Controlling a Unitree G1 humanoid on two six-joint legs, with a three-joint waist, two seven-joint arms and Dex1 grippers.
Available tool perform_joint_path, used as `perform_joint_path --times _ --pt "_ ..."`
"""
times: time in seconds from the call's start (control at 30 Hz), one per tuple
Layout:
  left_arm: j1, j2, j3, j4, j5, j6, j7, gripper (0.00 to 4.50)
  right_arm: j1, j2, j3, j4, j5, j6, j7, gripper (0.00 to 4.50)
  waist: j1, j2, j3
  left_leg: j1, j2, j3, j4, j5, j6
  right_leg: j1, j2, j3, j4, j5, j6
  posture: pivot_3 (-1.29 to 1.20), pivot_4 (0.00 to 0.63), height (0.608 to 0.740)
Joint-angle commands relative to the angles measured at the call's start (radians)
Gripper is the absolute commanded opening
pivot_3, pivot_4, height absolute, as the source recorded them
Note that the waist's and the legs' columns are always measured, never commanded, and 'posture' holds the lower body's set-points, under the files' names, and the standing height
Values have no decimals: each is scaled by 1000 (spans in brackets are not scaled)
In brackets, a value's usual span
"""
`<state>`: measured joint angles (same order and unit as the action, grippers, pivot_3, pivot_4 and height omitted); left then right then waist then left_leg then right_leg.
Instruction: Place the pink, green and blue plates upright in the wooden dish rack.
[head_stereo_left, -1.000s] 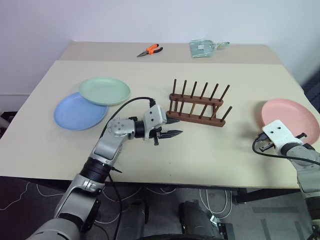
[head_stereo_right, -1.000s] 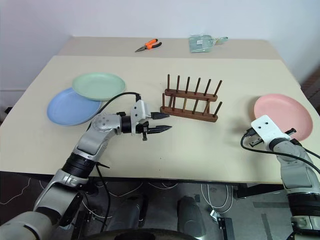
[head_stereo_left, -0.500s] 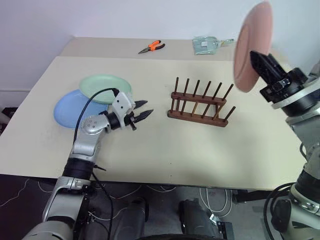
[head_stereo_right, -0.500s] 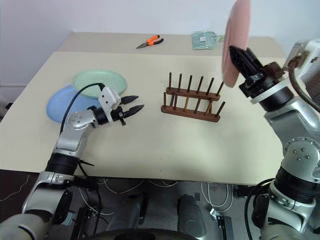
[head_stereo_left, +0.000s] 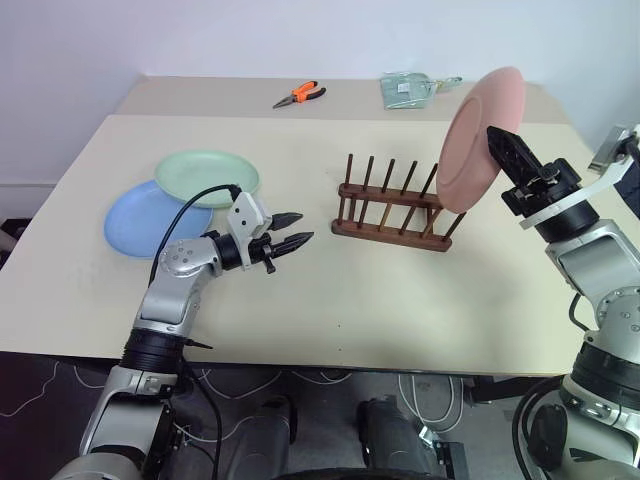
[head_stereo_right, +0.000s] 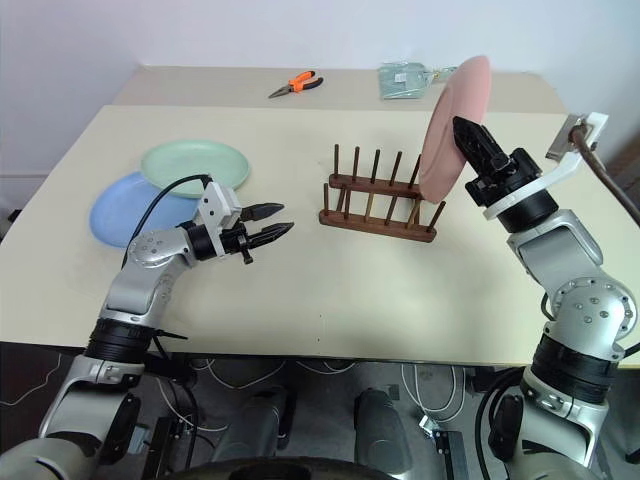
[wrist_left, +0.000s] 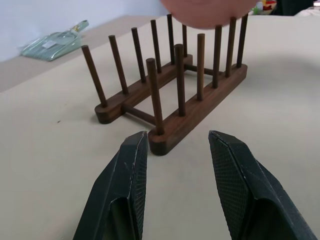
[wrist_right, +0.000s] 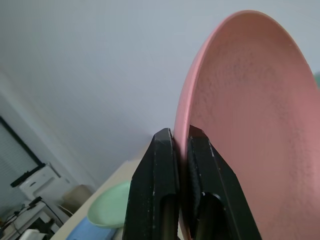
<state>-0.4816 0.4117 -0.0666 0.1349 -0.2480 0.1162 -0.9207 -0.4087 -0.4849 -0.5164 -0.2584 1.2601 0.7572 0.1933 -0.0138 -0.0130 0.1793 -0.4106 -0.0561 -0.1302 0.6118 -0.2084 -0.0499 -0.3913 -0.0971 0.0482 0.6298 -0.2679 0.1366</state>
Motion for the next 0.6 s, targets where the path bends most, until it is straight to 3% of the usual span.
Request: perform_joint_path --times 0.03,0.07,0.1,0.13,0.2,0.3,0.4,0.43,0.53,0.6 --pt "-11 5 -2 -32 0 -8 1 1941 -14 3 -1 13 -9 -28 -14 38 0 0 0 0 0 0 0 0 0 0 0 0 0 0 0 0 150 740" --pt "-11 5 -2 -31 1 -9 1 1941 -19 2 0 23 -19 -34 -15 38 0 0 0 0 0 0 0 0 0 0 0 0 0 0 0 0 150 740" --pt "-11 6 -1 -30 0 -8 1 1941 -23 -1 3 31 -30 -39 -15 718 0 0 0 0 0 0 0 0 0 0 0 0 0 0 0 0 150 740" --pt "-11 6 0 -31 -4 3 -1 1941 -25 -6 6 36 -46 -45 -13 1008 0 0 0 0 0 0 0 0 0 0 0 0 0 0 0 0 150 740" --pt "-10 8 3 -34 -27 47 -11 1941 -29 -21 17 38 -87 -57 -3 2034 -2 0 0 0 0 0 0 0 0 0 0 0 0 0 0 0 150 740" --pt "-11 14 22 -30 -43 111 0 2820 -20 -87 72 13 -272 -139 43 3506 -2 1 0 0 0 0 0 0 0 -1 0 0 0 0 0 0 150 740" --pt "-16 17 51 -9 -25 122 59 4242 -25 -173 116 22 -481 -258 74 3515 -1 1 1 0 -1 1 0 0 0 -1 0 0 0 0 0 0 150 740" --pt "-23 14 65 -2 -23 126 88 4460 -32 -190 127 27 -528 -289 77 3515 -1 1 1 0 -1 2 0 0 0 -1 0 0 0 0 0 0 150 740" --pt "-76 -5 136 52 14 100 261 4460 -65 -241 167 29 -636 -347 115 3515 -1 1 1 0 0 2 0 0 0 -1 0 0 0 0 1 0 150 740" --pt "-121 -25 207 85 32 62 410 4500 -92 -278 202 27 -713 -393 152 4057 -2 0 1 0 0 2 1 0 0 -1 0 0 0 0 1 0 150 740"
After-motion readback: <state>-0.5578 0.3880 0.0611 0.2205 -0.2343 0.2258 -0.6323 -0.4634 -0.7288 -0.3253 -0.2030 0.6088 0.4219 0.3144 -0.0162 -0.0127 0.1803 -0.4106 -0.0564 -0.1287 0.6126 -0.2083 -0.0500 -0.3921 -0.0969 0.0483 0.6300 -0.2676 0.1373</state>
